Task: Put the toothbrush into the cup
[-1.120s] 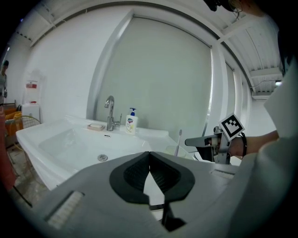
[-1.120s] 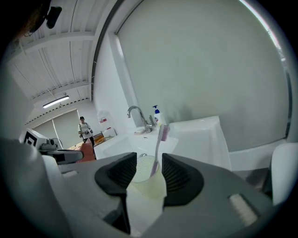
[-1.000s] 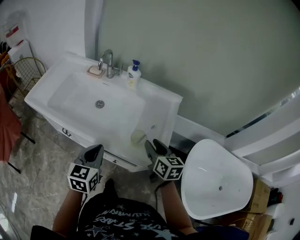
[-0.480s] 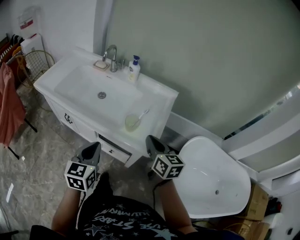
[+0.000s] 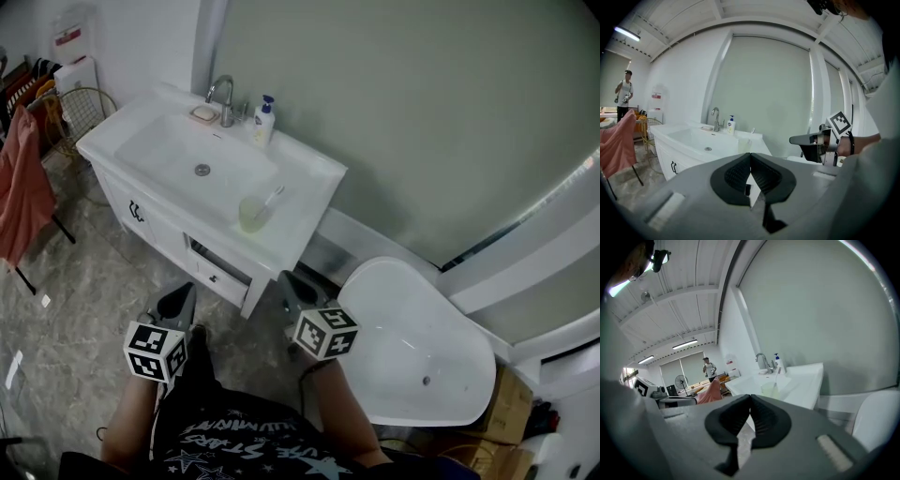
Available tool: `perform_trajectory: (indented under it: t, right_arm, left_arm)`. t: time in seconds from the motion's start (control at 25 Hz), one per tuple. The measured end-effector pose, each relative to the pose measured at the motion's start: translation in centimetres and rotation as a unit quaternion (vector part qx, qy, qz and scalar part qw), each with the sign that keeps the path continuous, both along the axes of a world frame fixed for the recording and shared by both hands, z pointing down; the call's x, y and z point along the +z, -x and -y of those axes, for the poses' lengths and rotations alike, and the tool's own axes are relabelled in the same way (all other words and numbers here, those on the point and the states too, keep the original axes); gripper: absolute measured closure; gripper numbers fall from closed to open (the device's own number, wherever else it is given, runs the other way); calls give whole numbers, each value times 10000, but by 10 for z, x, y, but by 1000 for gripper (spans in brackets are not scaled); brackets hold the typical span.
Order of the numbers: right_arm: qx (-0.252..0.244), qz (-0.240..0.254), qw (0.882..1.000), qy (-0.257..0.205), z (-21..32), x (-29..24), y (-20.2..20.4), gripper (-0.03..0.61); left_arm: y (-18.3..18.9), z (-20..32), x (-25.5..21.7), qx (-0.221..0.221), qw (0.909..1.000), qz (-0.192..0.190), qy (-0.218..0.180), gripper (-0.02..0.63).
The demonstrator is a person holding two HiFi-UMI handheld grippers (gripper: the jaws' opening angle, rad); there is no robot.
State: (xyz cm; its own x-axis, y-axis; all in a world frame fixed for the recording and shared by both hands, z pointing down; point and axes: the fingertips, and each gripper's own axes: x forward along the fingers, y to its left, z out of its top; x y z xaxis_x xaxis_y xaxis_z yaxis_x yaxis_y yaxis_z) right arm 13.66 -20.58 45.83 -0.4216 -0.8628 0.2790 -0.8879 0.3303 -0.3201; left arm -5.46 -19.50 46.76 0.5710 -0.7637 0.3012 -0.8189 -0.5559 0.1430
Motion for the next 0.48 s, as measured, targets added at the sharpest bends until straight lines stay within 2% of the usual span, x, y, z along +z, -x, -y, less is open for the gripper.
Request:
perform_trajectory:
  t: [0.2,0.48]
  right_arm:
    - [-171,47,9998,-60,-35,-4,-1,574]
    - [-221,104,9996,-142,-66,-8,0,574]
  left_arm:
    - [-6,-40,-4,-43,9999,87,56,604]
    - [-1,-68,-6,-103,9998,168,73,604]
